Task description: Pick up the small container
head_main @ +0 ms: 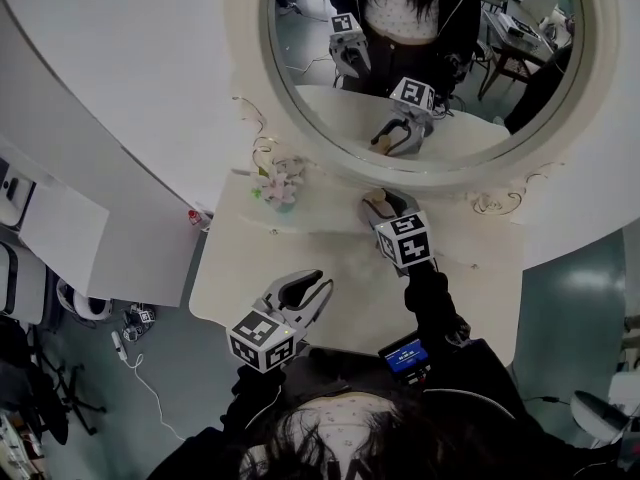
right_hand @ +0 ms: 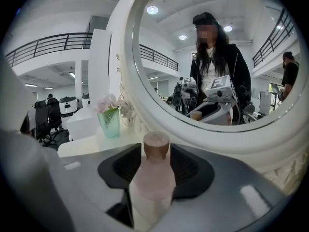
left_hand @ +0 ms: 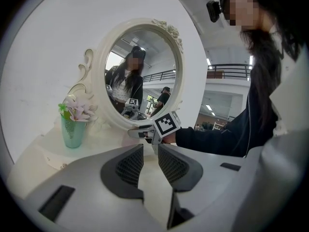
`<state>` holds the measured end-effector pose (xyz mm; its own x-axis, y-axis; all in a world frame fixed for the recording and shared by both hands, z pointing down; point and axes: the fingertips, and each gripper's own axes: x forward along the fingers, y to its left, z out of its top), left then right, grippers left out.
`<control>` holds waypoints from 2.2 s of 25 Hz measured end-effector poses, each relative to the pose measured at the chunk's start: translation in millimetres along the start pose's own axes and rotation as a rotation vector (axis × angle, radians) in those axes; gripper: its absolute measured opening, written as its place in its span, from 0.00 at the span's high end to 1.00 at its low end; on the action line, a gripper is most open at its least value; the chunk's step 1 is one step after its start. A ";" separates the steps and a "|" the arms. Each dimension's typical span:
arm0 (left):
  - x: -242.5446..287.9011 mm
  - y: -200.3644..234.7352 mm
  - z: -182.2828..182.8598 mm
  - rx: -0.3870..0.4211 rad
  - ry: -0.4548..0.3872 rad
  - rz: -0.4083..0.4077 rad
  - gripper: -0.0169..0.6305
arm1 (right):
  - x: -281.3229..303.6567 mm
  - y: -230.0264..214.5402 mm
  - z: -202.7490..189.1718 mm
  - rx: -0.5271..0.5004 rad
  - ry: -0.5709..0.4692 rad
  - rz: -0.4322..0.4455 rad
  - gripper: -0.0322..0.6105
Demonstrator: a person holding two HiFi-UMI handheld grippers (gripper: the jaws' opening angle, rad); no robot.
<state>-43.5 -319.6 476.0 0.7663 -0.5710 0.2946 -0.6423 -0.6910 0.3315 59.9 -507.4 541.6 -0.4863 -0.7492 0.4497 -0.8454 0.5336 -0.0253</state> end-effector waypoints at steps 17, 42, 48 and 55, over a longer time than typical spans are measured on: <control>-8.6 5.8 -6.4 -0.012 0.005 0.017 0.85 | -2.0 -3.6 4.6 0.042 -0.043 -0.023 0.71; 3.4 -0.2 -29.1 -0.102 0.018 -0.052 0.78 | -50.9 31.9 31.9 0.136 -0.059 0.066 0.72; 13.7 -7.9 -37.6 -0.129 0.036 -0.099 0.74 | -78.8 64.7 51.4 0.116 -0.100 0.118 0.72; 17.0 -12.6 -38.8 -0.172 0.013 -0.151 0.64 | -113.2 106.7 68.6 0.100 -0.132 0.199 0.72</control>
<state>-22.9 -303.3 511.6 0.8543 -0.4603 0.2415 -0.5144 -0.6819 0.5200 9.6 -392.6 426.7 -0.6646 -0.6814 0.3067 -0.7444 0.6392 -0.1931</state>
